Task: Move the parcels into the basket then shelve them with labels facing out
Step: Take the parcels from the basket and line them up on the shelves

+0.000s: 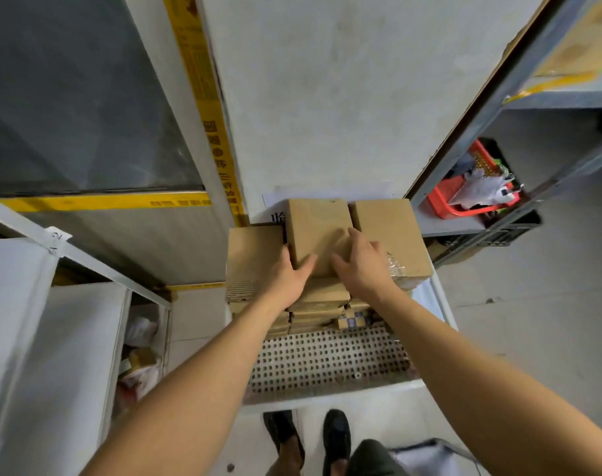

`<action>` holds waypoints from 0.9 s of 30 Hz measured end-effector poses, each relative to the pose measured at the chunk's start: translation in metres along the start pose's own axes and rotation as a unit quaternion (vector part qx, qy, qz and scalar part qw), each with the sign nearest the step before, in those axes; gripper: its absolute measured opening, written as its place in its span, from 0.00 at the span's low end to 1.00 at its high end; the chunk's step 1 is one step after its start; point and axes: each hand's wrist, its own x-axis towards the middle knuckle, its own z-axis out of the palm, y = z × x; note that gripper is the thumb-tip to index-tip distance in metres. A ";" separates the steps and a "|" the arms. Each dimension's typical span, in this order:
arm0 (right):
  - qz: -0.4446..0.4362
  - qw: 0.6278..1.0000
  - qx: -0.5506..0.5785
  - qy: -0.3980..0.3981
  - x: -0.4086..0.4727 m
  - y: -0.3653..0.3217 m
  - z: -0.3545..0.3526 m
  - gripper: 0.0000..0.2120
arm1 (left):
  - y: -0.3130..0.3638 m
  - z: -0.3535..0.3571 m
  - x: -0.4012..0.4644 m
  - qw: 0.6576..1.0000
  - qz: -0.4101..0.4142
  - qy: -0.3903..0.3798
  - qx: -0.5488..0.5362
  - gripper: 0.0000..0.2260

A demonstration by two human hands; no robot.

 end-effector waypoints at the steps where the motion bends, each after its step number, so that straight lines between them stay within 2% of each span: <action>1: 0.003 1.000 0.004 0.003 0.001 0.000 0.001 0.35 | 0.000 0.002 0.002 1.000 -0.005 -0.010 0.001 0.41; 6: 0.005 0.997 0.079 0.015 0.001 0.001 0.004 0.35 | -0.005 0.008 -0.001 0.998 -0.014 -0.022 -0.060 0.39; 10: -0.026 0.990 0.139 0.011 -0.011 -0.002 0.001 0.38 | -0.013 0.013 -0.019 0.991 0.037 0.017 -0.128 0.37; 12: -0.035 0.986 0.164 0.000 -0.015 -0.002 -0.004 0.42 | -0.013 0.011 -0.032 0.986 0.064 0.045 -0.149 0.37; 14: -0.039 0.976 0.214 -0.006 -0.018 -0.003 -0.011 0.49 | -0.007 0.004 -0.047 0.980 0.088 0.080 -0.160 0.42; 16: -0.040 0.965 0.258 -0.023 -0.017 -0.006 -0.020 0.53 | 0.003 -0.002 -0.065 0.974 0.114 0.135 -0.140 0.46; 19: -0.042 0.953 0.294 -0.050 -0.014 -0.016 -0.025 0.54 | 0.018 -0.006 -0.086 0.953 0.183 0.240 -0.021 0.45; 21: -0.056 0.938 0.336 -0.060 -0.015 -0.028 -0.031 0.54 | 0.030 -0.006 -0.100 0.941 0.213 0.262 0.040 0.46; 23: -0.069 0.907 0.408 -0.079 -0.024 -0.041 -0.046 0.51 | 0.036 -0.007 -0.111 0.941 0.223 0.248 0.056 0.47; 25: -0.072 0.869 0.475 -0.122 -0.027 -0.041 -0.059 0.38 | 0.037 -0.013 -0.122 0.938 0.250 0.235 0.038 0.43; 26: -0.056 0.855 0.495 -0.142 -0.028 -0.040 -0.065 0.37 | 0.036 -0.017 -0.126 0.936 0.266 0.231 0.011 0.40; 27: -0.036 0.847 0.503 -0.166 -0.027 -0.037 -0.070 0.41 | 0.036 -0.022 -0.128 0.934 0.274 0.229 -0.030 0.37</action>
